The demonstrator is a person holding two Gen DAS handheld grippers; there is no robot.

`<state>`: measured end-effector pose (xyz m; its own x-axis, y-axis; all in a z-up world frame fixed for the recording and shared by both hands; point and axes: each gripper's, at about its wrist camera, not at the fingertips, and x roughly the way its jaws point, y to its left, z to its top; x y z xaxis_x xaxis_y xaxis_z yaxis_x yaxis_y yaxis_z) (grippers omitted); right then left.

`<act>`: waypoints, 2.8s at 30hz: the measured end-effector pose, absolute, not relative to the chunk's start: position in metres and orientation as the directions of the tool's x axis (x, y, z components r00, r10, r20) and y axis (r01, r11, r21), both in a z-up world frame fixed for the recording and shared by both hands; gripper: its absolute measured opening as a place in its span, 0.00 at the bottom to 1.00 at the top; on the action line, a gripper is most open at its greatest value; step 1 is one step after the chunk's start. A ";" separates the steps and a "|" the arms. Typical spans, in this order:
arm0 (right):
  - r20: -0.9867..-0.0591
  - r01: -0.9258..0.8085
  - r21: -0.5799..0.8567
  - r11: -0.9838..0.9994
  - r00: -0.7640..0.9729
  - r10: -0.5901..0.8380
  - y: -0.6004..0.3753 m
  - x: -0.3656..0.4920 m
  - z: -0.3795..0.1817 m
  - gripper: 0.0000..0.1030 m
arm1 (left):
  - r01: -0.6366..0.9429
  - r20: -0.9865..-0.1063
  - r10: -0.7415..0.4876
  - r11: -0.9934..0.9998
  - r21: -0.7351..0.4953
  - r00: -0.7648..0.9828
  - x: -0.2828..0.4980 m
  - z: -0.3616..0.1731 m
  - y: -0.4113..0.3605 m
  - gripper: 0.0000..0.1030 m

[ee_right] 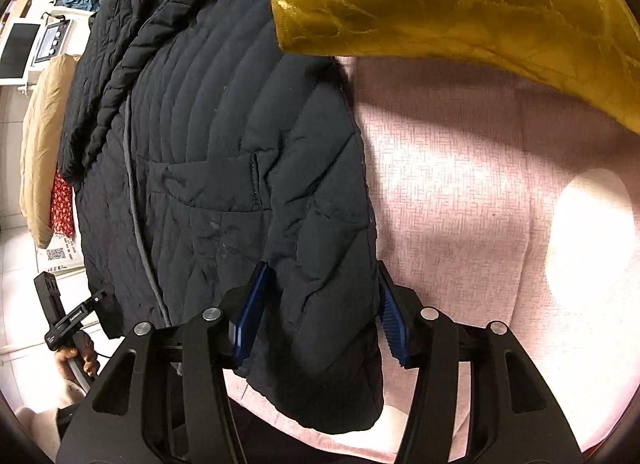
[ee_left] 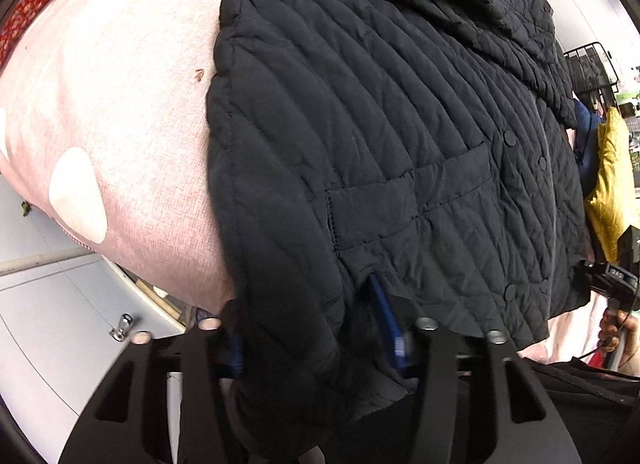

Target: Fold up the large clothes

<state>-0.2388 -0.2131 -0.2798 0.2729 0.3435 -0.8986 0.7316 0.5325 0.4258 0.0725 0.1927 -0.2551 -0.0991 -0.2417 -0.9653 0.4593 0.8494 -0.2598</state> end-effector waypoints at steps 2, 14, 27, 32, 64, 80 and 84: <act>-0.899 0.728 0.426 0.537 0.272 0.344 -0.212 -0.238 -0.280 0.52 | 0.454 -0.965 -0.242 0.852 -0.261 -0.101 0.074 -0.255 0.195 0.31; -0.897 0.647 0.437 0.625 0.258 0.360 -0.182 -0.226 -0.264 0.14 | 0.548 -0.977 -0.199 0.812 -0.204 -0.069 0.062 -0.236 0.180 0.08; -0.856 0.592 0.491 0.640 0.191 0.480 -0.135 -0.239 -0.254 0.09 | 0.556 -0.981 -0.159 0.808 -0.195 -0.113 0.054 -0.231 0.188 0.06; -0.852 0.612 0.491 0.620 0.188 0.489 -0.143 -0.227 -0.256 0.09 | 0.530 -0.981 -0.160 0.825 -0.195 -0.111 0.062 -0.233 0.179 0.06; -0.718 0.501 0.659 0.562 0.643 0.269 -0.281 -0.081 -0.126 0.09 | 0.391 -0.879 -0.414 0.869 -0.304 0.237 0.210 -0.115 0.118 0.06; -0.694 0.634 0.720 0.282 0.667 0.271 -0.337 -0.040 -0.179 0.10 | 0.120 -0.803 -0.562 0.827 -0.549 0.200 0.263 -0.107 0.136 0.58; -0.654 0.629 0.753 0.191 0.689 0.310 -0.344 -0.039 -0.189 0.18 | 0.144 -0.796 -0.528 0.849 -0.509 0.296 0.259 -0.088 0.160 0.72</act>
